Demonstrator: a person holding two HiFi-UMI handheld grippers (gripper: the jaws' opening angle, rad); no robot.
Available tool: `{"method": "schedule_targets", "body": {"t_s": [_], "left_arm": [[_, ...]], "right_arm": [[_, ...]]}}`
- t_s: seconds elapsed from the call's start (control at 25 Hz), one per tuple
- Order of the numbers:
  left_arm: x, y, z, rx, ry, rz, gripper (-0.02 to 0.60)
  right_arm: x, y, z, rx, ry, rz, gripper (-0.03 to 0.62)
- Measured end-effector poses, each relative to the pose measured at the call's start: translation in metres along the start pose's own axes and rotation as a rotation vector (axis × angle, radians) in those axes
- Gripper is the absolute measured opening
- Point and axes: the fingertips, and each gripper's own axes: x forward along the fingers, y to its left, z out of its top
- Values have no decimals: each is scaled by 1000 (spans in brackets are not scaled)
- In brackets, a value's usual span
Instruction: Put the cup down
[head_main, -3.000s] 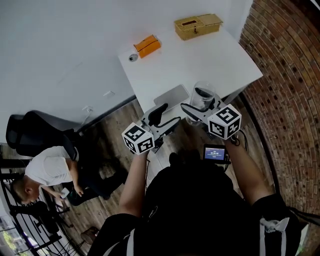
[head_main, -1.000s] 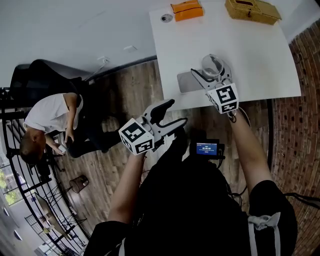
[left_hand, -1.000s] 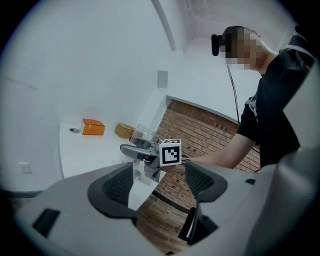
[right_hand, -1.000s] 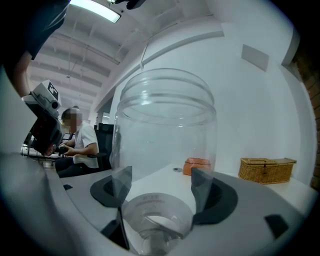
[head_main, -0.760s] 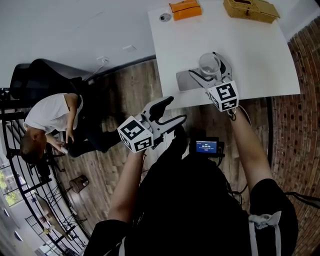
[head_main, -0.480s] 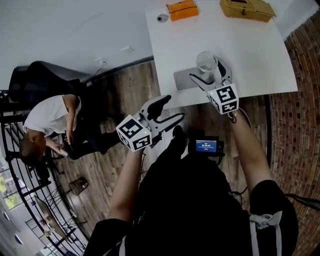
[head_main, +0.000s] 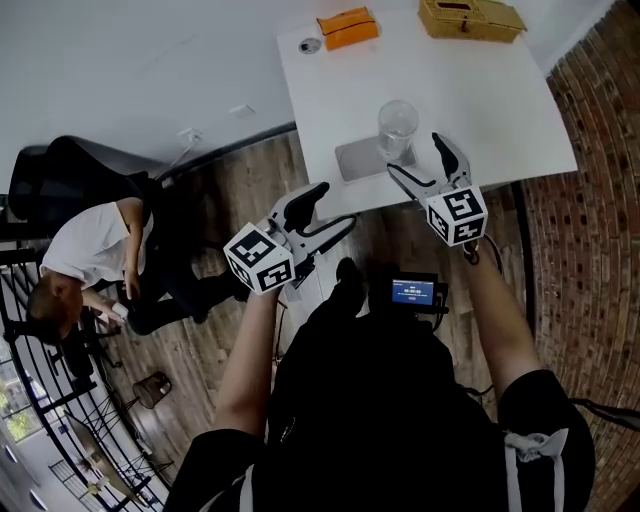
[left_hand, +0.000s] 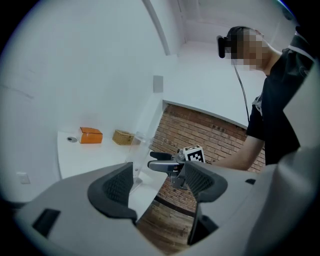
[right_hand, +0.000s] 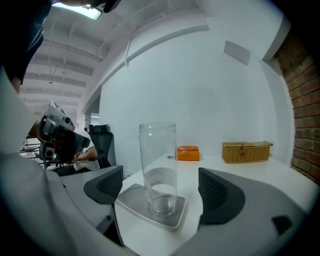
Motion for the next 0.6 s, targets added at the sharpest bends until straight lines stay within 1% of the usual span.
{"method": "schedule_targets", "body": {"t_s": [0.12,0.24,0.32,0.36,0.44,0.48,0.52,0.6], "left_arm": [[0,0,2,7,-16,-16,333],[1,1,6,11,-33,-30,333],[0,0,10,19,-50,-36,322],[-1,-1,13,23,-61,-39,305],[-1,-3,19,26,-88,-46,252],[0,-5,22,28,-99,-51,235],[1,-7,25,34,-109,-57,222],[3,-11,31,52,-129,-68,196]], "right_arm": [[-14,-3,12,48,1,-15,480],[-30,1,28,95,-8,-4,476],[-39,6,38,101,-3,0,458],[-43,8,43,102,-5,-2,434],[-53,10,57,111,-29,-13,346],[-58,10,64,119,-46,-19,321],[-62,11,71,127,-62,-25,278],[-70,15,82,144,-89,-32,227]]}}
